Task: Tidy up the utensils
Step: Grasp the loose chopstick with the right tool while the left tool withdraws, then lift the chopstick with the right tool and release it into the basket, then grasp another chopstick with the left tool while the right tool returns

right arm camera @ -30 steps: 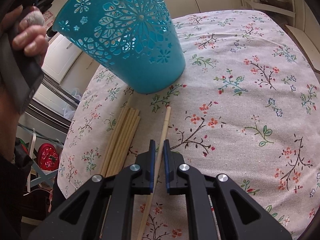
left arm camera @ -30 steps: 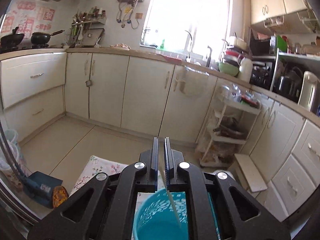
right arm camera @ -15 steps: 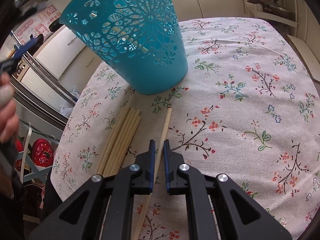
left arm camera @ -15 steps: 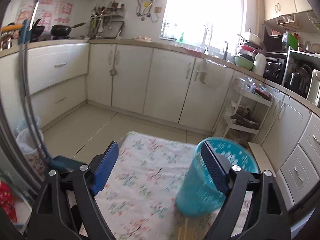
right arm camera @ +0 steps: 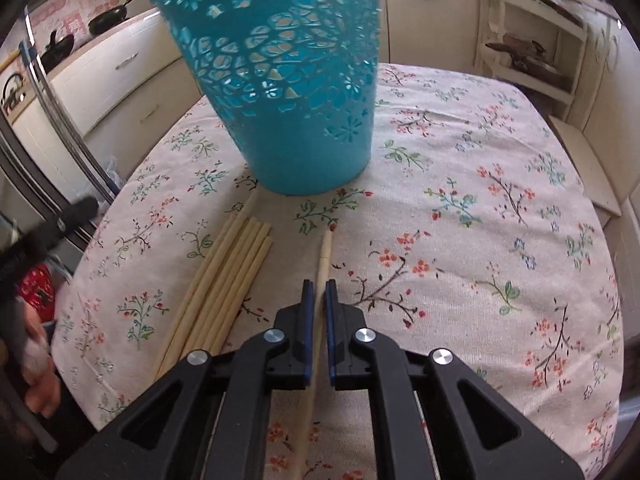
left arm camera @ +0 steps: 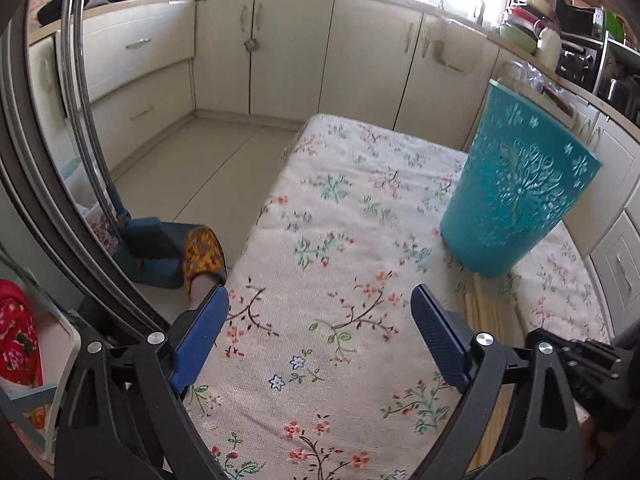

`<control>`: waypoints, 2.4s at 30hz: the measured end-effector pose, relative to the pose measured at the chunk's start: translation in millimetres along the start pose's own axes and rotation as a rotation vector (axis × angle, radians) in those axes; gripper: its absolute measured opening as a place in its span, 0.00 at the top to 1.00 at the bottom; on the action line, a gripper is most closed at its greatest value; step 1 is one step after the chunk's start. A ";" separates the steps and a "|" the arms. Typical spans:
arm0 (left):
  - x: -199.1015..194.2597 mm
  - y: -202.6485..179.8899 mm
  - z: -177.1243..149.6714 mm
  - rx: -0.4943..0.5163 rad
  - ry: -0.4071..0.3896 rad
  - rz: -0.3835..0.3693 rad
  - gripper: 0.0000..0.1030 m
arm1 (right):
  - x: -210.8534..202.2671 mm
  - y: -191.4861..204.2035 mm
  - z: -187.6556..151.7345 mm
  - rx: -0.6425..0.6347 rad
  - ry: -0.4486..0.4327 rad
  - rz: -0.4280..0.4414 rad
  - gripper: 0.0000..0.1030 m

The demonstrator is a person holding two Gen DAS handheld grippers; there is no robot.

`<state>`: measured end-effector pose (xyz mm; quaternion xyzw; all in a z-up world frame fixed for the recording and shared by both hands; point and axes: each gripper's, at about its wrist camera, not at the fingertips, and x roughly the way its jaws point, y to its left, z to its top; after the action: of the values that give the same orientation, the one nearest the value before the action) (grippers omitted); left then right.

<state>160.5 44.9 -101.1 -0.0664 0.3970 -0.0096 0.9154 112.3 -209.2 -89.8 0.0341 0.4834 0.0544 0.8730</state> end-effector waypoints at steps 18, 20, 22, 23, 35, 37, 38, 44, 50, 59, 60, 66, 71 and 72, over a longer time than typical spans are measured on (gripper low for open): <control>32.7 -4.0 -11.2 -0.018 0.097 0.017 0.09 | -132.7 -10.3 56.1 0.145 -0.380 0.362 0.94; 32.6 -6.3 -11.2 -0.010 0.099 0.022 0.09 | -142.3 -6.2 79.9 0.141 -0.437 0.361 0.94; 32.3 -7.0 -11.5 -0.006 0.099 0.025 0.09 | -150.1 -1.7 103.9 0.142 -0.502 0.342 0.94; 32.4 -7.5 -11.7 -0.004 0.098 0.027 0.09 | -154.0 2.0 118.1 0.136 -0.552 0.313 0.94; 33.1 -10.5 -12.5 0.015 0.105 0.039 0.09 | -92.7 22.7 169.4 0.130 -0.697 -0.025 0.94; 33.3 -11.0 -12.3 0.018 0.107 0.038 0.08 | -83.5 20.9 161.9 0.121 -0.662 -0.030 0.94; 33.3 -11.4 -12.3 0.020 0.107 0.038 0.08 | -79.5 21.6 157.2 0.112 -0.641 -0.031 0.94; 33.5 -12.3 -12.2 0.023 0.108 0.038 0.08 | -92.6 27.8 135.5 0.050 -0.597 -0.009 0.88; 33.3 -12.8 -12.3 0.025 0.109 0.040 0.07 | -127.5 27.8 78.1 0.047 -0.617 0.010 0.51; 33.4 -13.2 -12.6 0.025 0.109 0.040 0.08 | -45.4 24.5 -17.2 0.068 -0.148 -0.011 0.62; 33.5 -13.3 -12.6 0.025 0.108 0.040 0.07 | -36.3 25.5 -18.0 0.063 -0.109 -0.011 0.65; 32.5 -12.1 -13.1 0.023 0.107 0.038 0.07 | -17.3 34.1 -18.5 0.061 -0.053 -0.011 0.71; 31.8 -11.0 -13.1 0.018 0.104 0.034 0.08 | -7.1 39.6 -21.2 0.052 -0.042 -0.022 0.73; 31.7 -11.3 -13.3 0.018 0.104 0.034 0.07 | -6.1 41.3 -19.8 0.044 -0.043 -0.025 0.73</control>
<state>172.9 30.0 -131.6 -0.0508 0.4450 -0.0011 0.8941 89.7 -168.9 -90.5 0.0484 0.4660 0.0323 0.8829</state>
